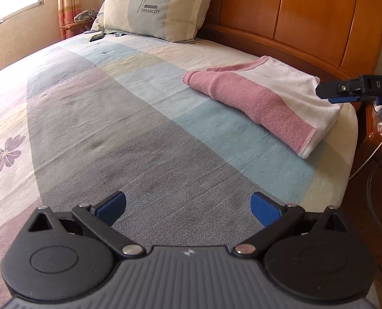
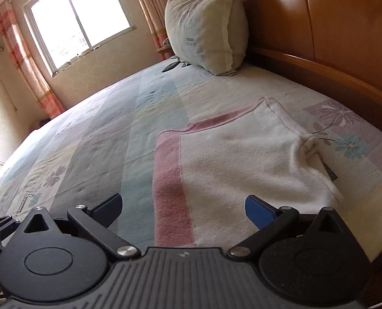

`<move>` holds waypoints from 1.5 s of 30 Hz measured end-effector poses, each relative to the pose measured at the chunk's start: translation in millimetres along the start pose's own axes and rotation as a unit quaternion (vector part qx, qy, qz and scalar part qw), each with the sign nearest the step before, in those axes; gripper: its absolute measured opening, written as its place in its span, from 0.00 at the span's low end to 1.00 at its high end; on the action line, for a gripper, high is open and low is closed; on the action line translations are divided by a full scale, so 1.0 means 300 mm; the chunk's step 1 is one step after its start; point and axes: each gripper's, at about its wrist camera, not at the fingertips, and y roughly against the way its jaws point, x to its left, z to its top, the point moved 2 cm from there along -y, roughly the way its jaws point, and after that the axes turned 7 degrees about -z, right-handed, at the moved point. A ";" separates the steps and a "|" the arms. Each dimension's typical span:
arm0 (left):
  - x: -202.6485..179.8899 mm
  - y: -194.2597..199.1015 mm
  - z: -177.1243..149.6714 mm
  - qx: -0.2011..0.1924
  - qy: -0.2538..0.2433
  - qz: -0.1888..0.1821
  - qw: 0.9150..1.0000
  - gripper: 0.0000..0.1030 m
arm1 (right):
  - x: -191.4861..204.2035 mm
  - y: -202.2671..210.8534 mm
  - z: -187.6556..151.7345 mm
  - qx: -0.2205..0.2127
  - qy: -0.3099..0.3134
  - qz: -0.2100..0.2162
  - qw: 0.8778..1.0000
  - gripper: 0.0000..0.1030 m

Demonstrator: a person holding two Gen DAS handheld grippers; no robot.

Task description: Fold clothes

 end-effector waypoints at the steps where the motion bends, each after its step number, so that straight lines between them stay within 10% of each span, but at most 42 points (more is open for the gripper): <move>1: 0.006 0.009 -0.006 -0.002 0.004 0.000 1.000 0.99 | 0.037 -0.011 -0.014 0.001 0.014 -0.005 1.000 1.00; 7: 0.054 0.053 -0.042 -0.002 0.018 0.025 1.000 0.99 | 0.089 -0.113 -0.163 0.098 0.008 -0.001 0.995 1.00; 19: 0.059 0.072 -0.036 -0.018 0.011 0.035 0.999 0.99 | -0.060 -0.119 0.154 -0.053 0.036 -0.113 0.992 1.00; 24: 0.059 0.077 -0.052 -0.015 -0.004 0.039 0.999 0.99 | -0.166 -0.320 0.138 0.022 0.047 -0.171 0.984 1.00; 37: 0.078 0.052 -0.072 -0.011 -0.003 0.035 0.999 0.99 | -0.059 -0.400 0.225 0.006 0.157 -0.193 0.969 1.00; 45: 0.107 0.032 -0.059 -0.015 0.004 0.034 0.999 0.99 | -0.148 -0.448 0.307 -0.008 0.060 -0.169 0.984 1.00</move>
